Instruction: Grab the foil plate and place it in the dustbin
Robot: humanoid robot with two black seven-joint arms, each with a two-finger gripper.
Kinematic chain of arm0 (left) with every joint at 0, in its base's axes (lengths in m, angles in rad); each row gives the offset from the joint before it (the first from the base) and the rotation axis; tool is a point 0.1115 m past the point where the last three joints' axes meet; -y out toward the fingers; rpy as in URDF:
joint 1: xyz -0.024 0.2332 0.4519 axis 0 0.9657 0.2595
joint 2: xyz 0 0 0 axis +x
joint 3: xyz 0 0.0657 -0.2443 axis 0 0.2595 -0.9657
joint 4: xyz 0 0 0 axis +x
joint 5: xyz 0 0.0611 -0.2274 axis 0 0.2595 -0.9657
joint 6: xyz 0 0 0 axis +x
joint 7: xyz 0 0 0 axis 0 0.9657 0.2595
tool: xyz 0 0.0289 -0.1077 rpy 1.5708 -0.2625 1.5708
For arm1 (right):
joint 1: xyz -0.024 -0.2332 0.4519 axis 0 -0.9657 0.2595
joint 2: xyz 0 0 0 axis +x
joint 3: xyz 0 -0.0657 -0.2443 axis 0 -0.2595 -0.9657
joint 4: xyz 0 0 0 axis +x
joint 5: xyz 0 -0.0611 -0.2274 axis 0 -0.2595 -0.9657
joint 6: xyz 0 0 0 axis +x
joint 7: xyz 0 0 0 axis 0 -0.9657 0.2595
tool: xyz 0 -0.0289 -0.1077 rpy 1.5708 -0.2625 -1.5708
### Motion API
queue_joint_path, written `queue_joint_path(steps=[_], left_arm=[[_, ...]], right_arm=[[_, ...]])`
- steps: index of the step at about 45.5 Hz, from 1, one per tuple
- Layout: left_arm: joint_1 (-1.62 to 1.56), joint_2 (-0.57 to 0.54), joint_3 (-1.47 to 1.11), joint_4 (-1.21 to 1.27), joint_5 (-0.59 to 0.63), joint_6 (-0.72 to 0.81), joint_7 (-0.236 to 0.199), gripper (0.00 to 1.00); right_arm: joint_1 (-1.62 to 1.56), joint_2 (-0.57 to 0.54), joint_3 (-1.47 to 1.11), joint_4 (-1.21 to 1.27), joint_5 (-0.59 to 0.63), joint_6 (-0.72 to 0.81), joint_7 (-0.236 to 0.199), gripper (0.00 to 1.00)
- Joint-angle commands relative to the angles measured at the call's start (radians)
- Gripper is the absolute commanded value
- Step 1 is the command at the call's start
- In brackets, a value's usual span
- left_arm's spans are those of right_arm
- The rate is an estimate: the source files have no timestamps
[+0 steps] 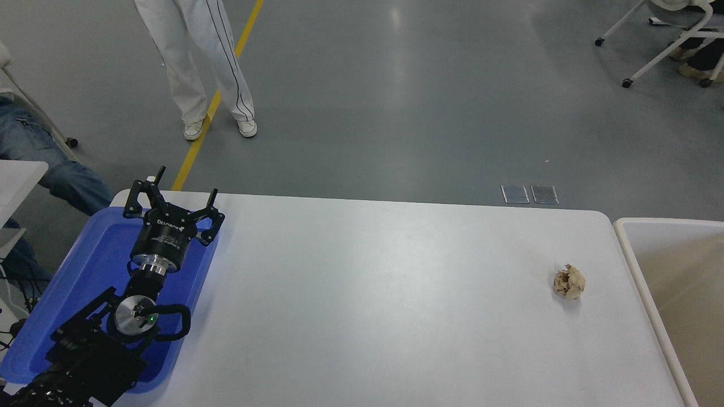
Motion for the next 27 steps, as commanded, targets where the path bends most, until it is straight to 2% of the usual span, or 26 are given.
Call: queue_joint_path(steps=[1,11,16,27], left_arm=[[0.000,0.000,0.000,0.000,0.000,0.001,0.000,1.00],[0.000,0.000,0.000,0.000,0.000,0.001,0.000,1.00],[0.000,0.000,0.000,0.000,0.000,0.001,0.000,1.00],[0.000,0.000,0.000,0.000,0.000,0.001,0.000,1.00]], right_arm=[[0.154,-0.042,-0.183,0.230,0.000,0.005,0.000,1.00],[0.343,-0.020,-0.369,0.396,0.001,0.031,0.000,1.00],[0.449,-0.008,-0.443,0.466,0.001,0.097,0.000,1.00],[0.768,0.141,-0.709,0.528,0.004,0.489,0.000,1.00]])
